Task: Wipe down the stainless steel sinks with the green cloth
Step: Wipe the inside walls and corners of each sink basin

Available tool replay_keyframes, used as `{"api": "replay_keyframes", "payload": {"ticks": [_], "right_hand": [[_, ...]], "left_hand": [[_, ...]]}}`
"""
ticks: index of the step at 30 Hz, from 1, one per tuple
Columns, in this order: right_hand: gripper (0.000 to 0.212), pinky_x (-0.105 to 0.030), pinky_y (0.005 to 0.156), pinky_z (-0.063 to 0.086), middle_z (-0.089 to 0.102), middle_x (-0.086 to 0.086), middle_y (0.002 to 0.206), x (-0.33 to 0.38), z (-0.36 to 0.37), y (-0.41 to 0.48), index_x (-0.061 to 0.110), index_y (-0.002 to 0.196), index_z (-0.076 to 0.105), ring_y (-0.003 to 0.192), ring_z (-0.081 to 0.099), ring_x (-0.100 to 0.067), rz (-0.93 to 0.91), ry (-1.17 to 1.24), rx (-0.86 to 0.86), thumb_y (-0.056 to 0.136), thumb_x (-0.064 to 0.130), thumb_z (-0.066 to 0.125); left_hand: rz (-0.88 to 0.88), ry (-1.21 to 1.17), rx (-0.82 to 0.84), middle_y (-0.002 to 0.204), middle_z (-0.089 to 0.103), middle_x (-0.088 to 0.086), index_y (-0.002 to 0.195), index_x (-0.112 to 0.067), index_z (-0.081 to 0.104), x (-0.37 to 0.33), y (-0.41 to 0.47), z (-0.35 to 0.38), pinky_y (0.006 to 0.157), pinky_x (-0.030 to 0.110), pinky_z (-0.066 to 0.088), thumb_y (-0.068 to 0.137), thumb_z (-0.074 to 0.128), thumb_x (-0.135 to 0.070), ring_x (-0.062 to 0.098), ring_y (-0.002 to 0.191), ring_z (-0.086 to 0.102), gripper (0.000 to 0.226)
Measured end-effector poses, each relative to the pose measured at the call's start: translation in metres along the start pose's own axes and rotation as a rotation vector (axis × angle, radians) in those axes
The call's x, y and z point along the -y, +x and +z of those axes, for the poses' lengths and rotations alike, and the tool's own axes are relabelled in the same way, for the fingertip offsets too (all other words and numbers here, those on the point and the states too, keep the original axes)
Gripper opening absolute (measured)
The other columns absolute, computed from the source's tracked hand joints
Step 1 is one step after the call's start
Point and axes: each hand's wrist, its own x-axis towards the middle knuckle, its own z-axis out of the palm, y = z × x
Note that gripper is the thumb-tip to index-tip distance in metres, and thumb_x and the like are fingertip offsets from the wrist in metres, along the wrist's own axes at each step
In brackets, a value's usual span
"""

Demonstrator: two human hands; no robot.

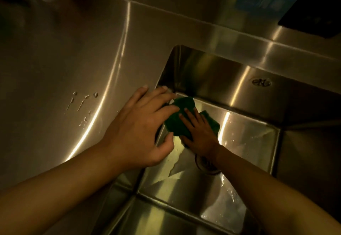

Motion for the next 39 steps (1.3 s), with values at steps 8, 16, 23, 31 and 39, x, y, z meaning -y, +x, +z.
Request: {"api": "replay_keyframes", "payload": {"ticks": [8,16,23,31,39], "right_hand": [[0.08,-0.062,0.122,0.015,0.002,-0.002,0.171,0.055,0.066,-0.064,0.031,0.162,0.008,0.156,-0.002,-0.035,-0.193,0.028,0.047,0.097,0.05,0.051],[0.096,-0.055,0.121,0.004,-0.004,0.001,0.171,0.045,0.089,-0.165,0.033,0.162,0.004,0.157,-0.007,-0.031,-0.346,-0.083,0.233,0.088,0.047,0.064],[0.089,-0.053,0.124,0.013,-0.007,0.005,0.17,-0.011,0.048,-0.217,0.037,0.161,0.0,0.157,-0.001,-0.029,-0.095,-0.143,0.282,0.095,0.04,0.059],[0.08,-0.058,0.124,0.016,-0.007,0.0,0.171,-0.054,0.015,-0.182,0.029,0.162,0.002,0.155,-0.007,-0.031,0.694,0.157,-0.082,0.098,0.032,0.05],[0.078,-0.058,0.124,0.009,0.009,-0.018,0.168,-0.054,-0.006,-0.061,0.013,0.161,0.016,0.154,0.004,-0.043,0.805,0.199,-0.329,0.096,0.033,0.054]], "left_hand": [[-0.017,0.019,0.085,0.151,0.055,0.005,0.132,-0.018,0.067,-0.002,0.001,-0.005,0.127,0.052,0.019,0.085,0.063,-0.043,0.023,0.149,0.039,0.053],[0.024,0.028,0.107,0.155,0.051,0.006,0.13,-0.018,0.069,-0.004,0.0,-0.006,0.127,0.054,0.016,0.085,0.065,-0.042,0.024,0.151,0.038,0.051],[0.259,-0.051,0.171,0.157,0.048,0.011,0.122,-0.015,0.074,-0.001,-0.003,-0.008,0.125,0.058,0.023,0.087,0.066,-0.036,0.027,0.155,0.03,0.042],[0.221,-0.088,0.223,0.153,0.054,0.004,0.127,-0.018,0.072,0.0,-0.001,-0.009,0.127,0.043,0.021,0.083,0.066,-0.044,0.021,0.153,0.036,0.051],[0.196,-0.052,0.263,0.151,0.055,0.002,0.127,-0.018,0.072,-0.002,0.0,-0.009,0.125,0.04,0.022,0.082,0.066,-0.046,0.019,0.15,0.039,0.054]]}}
